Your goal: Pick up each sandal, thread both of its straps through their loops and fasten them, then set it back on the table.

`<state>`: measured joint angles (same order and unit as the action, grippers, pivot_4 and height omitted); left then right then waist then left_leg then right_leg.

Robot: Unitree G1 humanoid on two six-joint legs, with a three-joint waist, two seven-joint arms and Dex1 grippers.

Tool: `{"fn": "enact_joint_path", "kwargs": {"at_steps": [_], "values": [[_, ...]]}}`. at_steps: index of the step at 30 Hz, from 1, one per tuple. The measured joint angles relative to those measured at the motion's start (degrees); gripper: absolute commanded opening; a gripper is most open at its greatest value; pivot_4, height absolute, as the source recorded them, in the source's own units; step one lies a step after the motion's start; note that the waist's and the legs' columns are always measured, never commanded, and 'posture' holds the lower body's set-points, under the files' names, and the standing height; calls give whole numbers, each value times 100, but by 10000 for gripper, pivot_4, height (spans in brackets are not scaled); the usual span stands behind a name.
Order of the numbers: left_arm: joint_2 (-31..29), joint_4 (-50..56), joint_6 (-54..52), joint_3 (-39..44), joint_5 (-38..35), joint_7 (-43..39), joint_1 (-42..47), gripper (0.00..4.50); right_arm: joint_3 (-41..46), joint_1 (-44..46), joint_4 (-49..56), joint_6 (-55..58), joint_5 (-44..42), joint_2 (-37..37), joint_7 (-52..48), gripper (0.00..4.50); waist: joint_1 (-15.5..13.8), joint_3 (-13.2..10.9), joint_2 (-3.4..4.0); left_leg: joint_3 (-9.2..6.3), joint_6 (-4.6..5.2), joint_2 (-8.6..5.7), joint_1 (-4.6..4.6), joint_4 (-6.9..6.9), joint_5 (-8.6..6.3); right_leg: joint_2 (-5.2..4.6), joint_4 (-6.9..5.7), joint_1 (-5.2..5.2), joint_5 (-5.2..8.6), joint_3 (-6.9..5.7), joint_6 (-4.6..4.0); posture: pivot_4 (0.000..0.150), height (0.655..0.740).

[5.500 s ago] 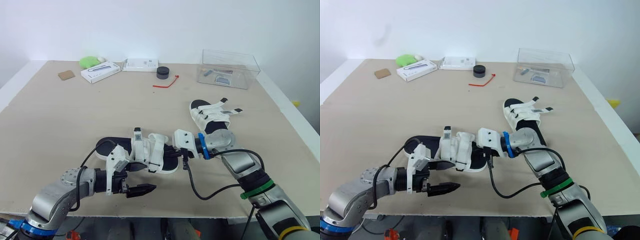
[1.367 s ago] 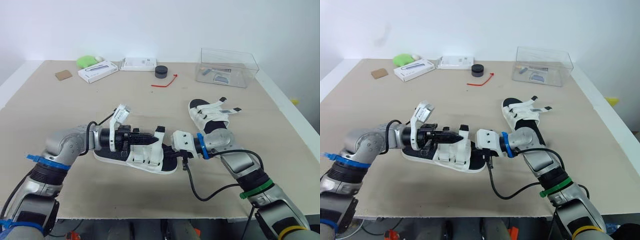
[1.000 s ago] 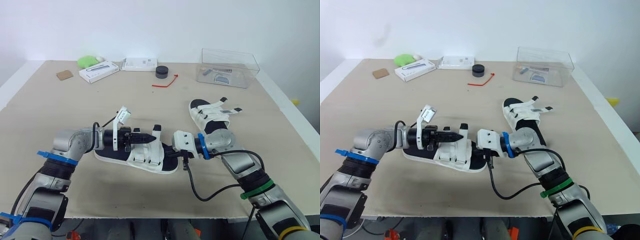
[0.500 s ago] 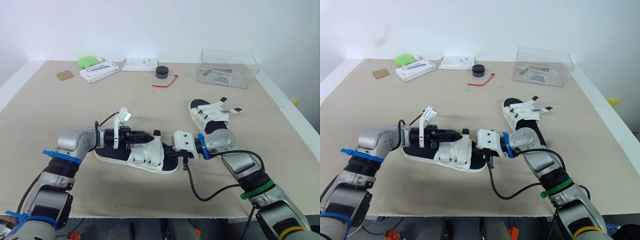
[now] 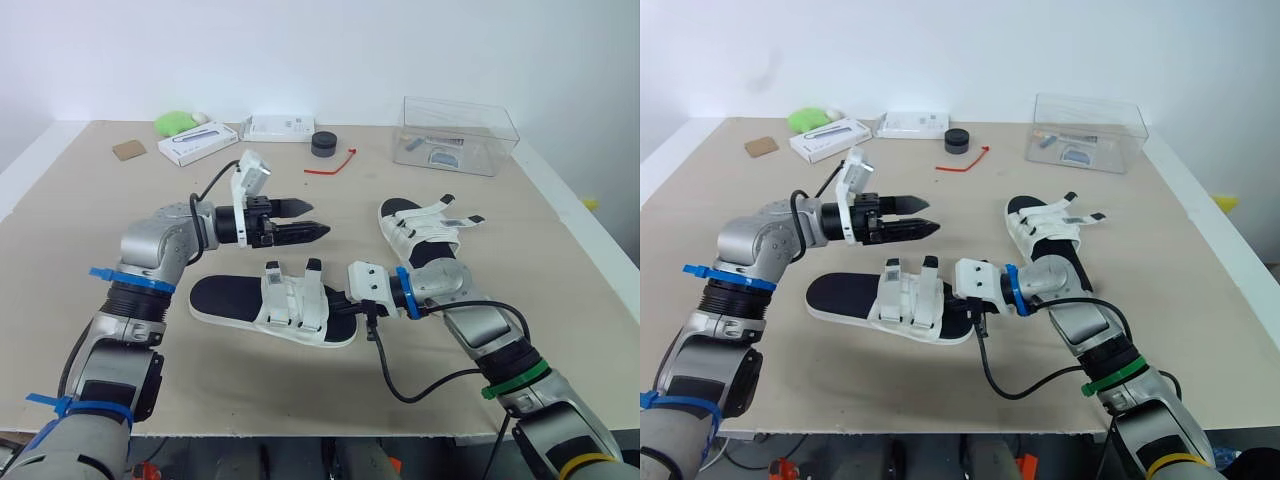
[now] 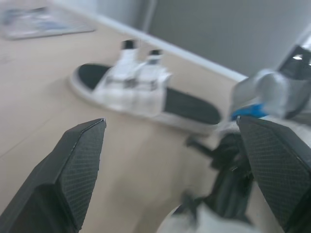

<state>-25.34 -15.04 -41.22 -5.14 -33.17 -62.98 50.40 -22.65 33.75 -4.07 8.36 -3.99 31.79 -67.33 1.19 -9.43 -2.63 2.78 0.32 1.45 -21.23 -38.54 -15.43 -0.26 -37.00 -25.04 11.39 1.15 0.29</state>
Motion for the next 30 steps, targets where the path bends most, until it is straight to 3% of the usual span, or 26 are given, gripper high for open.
{"fn": "enact_joint_path", "kwargs": {"at_steps": [2, 4, 5, 6, 9, 10, 11, 17, 30], "values": [[7, 34, -19, -37, -3, -36, 0, 44343, -4, 0, 0, -1, 0, 0, 2, 0, 0, 0, 0, -1, 0, 0, 1, 0, 0, 0, 0, 0, 0, -1, 0, 1500, 7400], [3, 55, -2, -194, 60, -168, -43, 39223, -4, -9, 4, -1, 0, 0, 11, 0, 0, 0, 1, -3, 0, 0, 3, 0, 0, 1, -1, 2, 0, -2, -1, 1500, 7400], [-15, 54, 70, -427, 219, -305, -170, 34270, -1, -17, 9, -1, 0, 0, 17, 0, 0, 1, 1, -2, 0, 0, 4, 0, 0, 1, -1, 2, 0, -1, -1, 1500, 7400], [-13, 29, 102, -573, 323, -378, -270, 34270, 1, -22, 16, -1, 0, 0, 18, 0, 0, 0, 1, -1, 0, 0, 2, 0, 0, 1, -1, 1, 0, 0, -1, 1500, 7400], [-30, -192, 196, -864, 629, -559, -299, 26861, 9, -73, 64, 0, 1, 0, 38, 0, 0, 0, 1, -1, 0, -1, 1, 0, 0, 1, 0, 0, 1, -1, -1, 1500, 7400], [-28, -207, 200, -934, 661, -636, -313, 21399, 10, -82, 70, 0, 1, 0, 41, 0, 0, 0, 1, -2, 0, 0, -1, 0, 0, 1, 0, 0, 1, -1, -2, 1500, 7400], [-27, -209, 200, -1033, 692, -737, -319, 21399, 11, -91, 76, 0, 1, 0, 46, 0, 0, 0, 1, -2, 0, -1, -1, 0, 0, 1, 0, 0, 1, -1, -1, 1500, 7400], [-9, -566, 325, -1298, 1033, -1104, -206, 729, 20, -100, 86, 1, 4, 1, 108, 0, -1, 1, 1, -4, 1, -2, 1, 0, 0, 3, 0, 1, 2, -2, -2, 1500, 7400], [213, -1383, 1097, -1288, 1476, -1128, -2, 729, 14, -92, 65, 3, 30, 1, 133, 0, -1, 3, 0, -2, 7, -3, 6, -2, 5, 1, -1, 6, -2, 0, 0, 1500, 7400]]}}
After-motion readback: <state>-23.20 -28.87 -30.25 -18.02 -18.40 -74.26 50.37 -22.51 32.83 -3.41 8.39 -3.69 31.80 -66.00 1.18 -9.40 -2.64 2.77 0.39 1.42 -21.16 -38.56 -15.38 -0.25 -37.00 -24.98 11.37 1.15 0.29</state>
